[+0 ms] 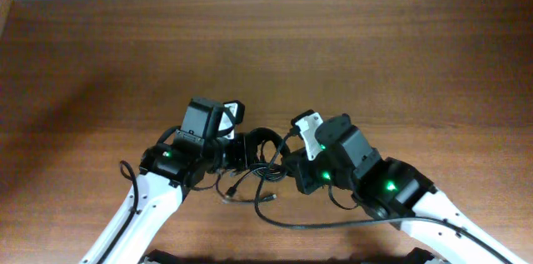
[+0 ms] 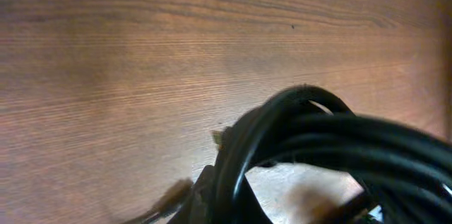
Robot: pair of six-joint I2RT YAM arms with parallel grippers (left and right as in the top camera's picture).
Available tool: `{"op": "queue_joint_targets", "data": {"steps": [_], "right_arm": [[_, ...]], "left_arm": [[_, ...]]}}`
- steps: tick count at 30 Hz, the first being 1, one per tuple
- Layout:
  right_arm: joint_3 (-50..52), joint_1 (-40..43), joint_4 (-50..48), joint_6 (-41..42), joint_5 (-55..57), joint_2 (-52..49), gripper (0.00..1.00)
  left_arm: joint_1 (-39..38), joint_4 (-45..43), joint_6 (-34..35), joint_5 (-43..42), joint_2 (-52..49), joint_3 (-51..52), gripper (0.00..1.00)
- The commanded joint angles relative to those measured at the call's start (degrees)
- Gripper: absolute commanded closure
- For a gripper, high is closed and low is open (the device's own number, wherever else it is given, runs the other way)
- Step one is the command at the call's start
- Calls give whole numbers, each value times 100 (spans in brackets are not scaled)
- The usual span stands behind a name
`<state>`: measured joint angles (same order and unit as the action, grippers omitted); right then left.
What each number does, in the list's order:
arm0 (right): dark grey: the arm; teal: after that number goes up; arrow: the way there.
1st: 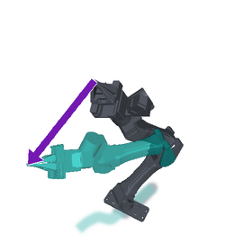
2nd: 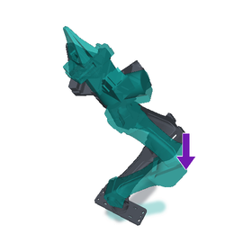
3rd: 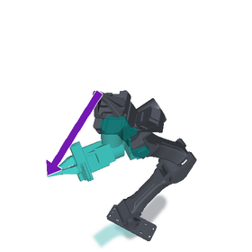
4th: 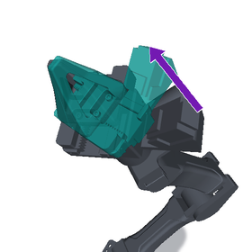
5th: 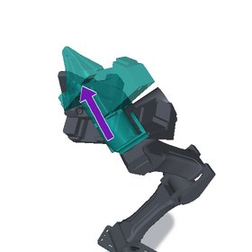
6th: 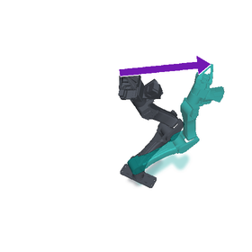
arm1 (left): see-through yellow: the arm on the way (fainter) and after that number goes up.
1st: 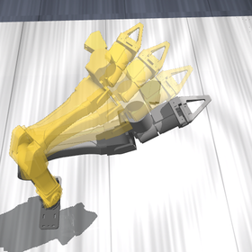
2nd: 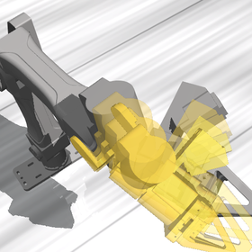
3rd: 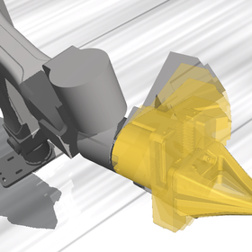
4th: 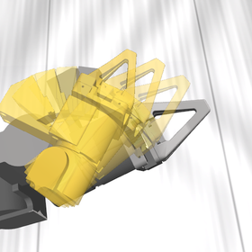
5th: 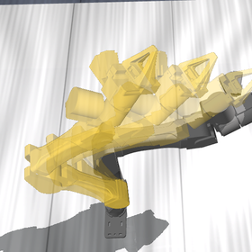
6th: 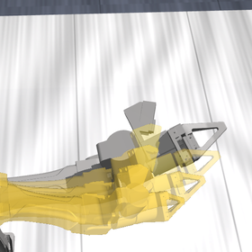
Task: Untangle cables
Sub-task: 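Reach the right gripper toward the cable held by the left gripper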
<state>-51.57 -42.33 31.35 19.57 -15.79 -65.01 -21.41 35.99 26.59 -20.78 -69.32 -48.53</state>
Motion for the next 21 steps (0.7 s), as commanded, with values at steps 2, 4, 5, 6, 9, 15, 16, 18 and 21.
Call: {"op": "queue_joint_targets", "data": {"steps": [2,4,5,6,9,15,16,18,21], "right_arm": [[-90,-116,11,13,-2006,1235,96],[-90,-116,11,13,-2070,1641,96],[-90,-116,11,13,-2068,1847,96],[-90,-116,11,15,-2065,2009,96],[-87,-116,22,17,-1956,2337,96],[-83,-116,356,520,-1196,1976,87],[-83,-116,356,520,-1198,1856,84],[-83,-116,356,570,-1198,1600,75],[-83,-116,358,645,-1198,1241,72]], "left_arm": [[173,-61,498,2146,-31,-4,100],[170,-66,857,2168,-31,-4,98],[173,-63,999,2168,-31,-4,96],[170,-63,1099,2166,-31,-4,94],[170,-35,1117,2124,-31,-4,93],[170,-243,-7,643,-31,-4,91],[170,-208,-184,643,-31,-4,62],[170,-33,-317,728,-31,-4,8],[170,166,-315,726,-31,-4,1]]}}
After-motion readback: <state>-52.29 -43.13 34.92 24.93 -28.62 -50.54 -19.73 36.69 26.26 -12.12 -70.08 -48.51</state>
